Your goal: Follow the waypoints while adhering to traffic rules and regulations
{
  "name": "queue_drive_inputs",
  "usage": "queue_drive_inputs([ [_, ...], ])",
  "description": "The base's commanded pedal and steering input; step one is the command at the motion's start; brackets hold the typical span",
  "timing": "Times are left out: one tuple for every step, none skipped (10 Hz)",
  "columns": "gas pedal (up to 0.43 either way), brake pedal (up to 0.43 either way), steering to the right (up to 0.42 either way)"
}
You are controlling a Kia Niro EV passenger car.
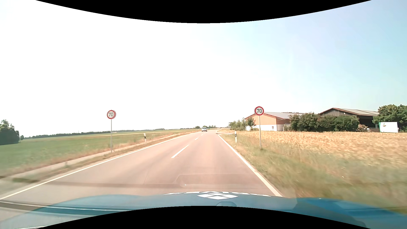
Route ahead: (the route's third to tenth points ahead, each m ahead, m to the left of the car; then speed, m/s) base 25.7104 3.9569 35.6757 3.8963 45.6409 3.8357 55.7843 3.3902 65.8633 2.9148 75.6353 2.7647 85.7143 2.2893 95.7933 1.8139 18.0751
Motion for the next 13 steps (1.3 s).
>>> queue_drive_inputs([
  [0.189, 0.0, -0.001],
  [0.189, 0.0, -0.001],
  [0.189, 0.0, -0.001],
  [0.189, 0.0, -0.001],
  [0.189, 0.0, -0.001],
  [0.189, 0.0, -0.001],
  [0.189, 0.0, -0.001],
  [0.189, 0.0, -0.001],
  [0.189, 0.0, -0.001],
  [0.189, 0.0, -0.002],
  [0.189, 0.0, -0.002],
  [0.189, 0.0, -0.003],
  [0.189, 0.0, -0.003],
])
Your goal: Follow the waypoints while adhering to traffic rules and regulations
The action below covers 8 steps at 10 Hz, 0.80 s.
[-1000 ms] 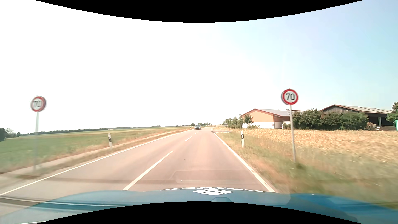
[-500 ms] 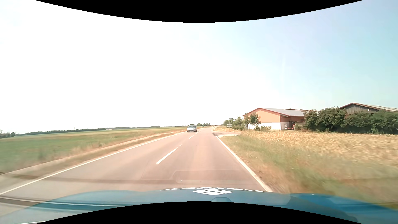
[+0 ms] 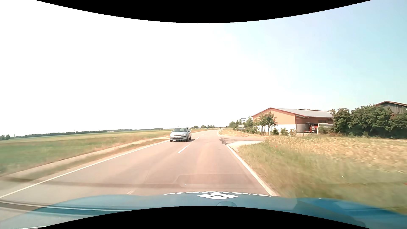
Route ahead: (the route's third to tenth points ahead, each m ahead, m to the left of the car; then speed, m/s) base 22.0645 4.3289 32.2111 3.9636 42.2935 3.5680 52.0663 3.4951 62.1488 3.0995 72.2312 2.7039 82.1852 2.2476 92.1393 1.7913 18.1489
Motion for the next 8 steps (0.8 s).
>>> queue_drive_inputs([
  [0.189, 0.0, -0.003],
  [0.189, 0.0, -0.003],
  [0.189, 0.0, -0.002],
  [0.189, 0.0, -0.001],
  [0.189, 0.0, 0.0],
  [0.189, 0.0, 0.0],
  [0.189, 0.0, 0.001],
  [0.189, 0.0, 0.001],
])
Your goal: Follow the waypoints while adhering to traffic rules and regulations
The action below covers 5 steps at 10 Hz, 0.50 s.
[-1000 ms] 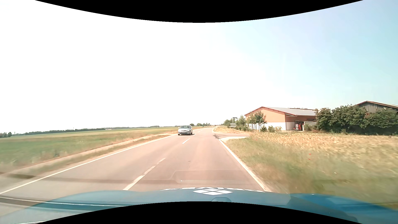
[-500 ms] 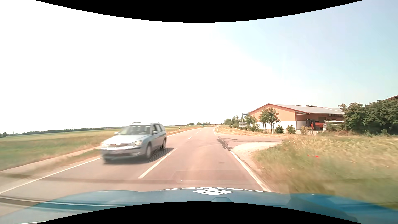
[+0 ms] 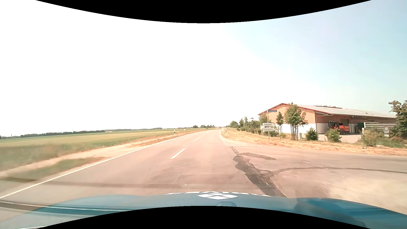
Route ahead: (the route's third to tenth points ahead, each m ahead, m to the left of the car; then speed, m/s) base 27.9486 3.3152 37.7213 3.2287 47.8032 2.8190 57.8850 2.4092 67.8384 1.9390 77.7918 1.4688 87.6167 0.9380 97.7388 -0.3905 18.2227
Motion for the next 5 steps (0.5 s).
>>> queue_drive_inputs([
  [0.189, 0.0, 0.002],
  [0.189, 0.0, 0.001],
  [0.189, 0.0, 0.002],
  [0.189, 0.0, 0.002],
  [0.189, 0.0, 0.003],
])
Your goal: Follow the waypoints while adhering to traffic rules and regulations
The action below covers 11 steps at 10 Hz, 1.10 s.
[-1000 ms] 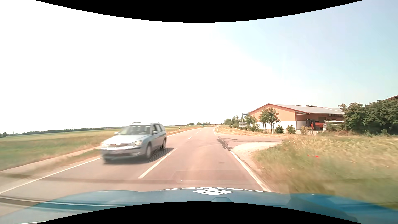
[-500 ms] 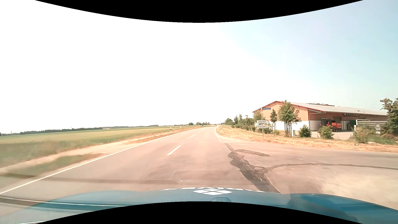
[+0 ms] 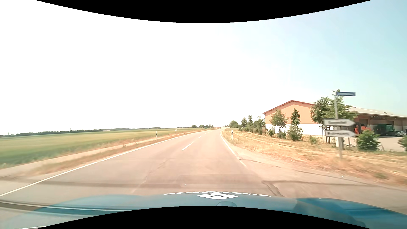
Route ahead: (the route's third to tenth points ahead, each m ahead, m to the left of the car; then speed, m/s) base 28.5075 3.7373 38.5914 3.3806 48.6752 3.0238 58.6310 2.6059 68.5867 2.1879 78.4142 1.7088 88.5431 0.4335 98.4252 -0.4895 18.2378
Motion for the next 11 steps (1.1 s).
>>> queue_drive_inputs([
  [0.189, 0.0, 0.003],
  [0.189, 0.0, 0.003],
  [0.189, 0.0, 0.003],
  [0.177, 0.0, 0.003],
  [0.177, 0.0, 0.003],
  [0.177, 0.0, 0.003],
  [0.177, 0.0, 0.004],
  [0.177, 0.0, 0.004],
  [0.177, 0.0, 0.004],
  [0.177, 0.0, 0.004],
  [0.177, 0.0, 0.003],
])
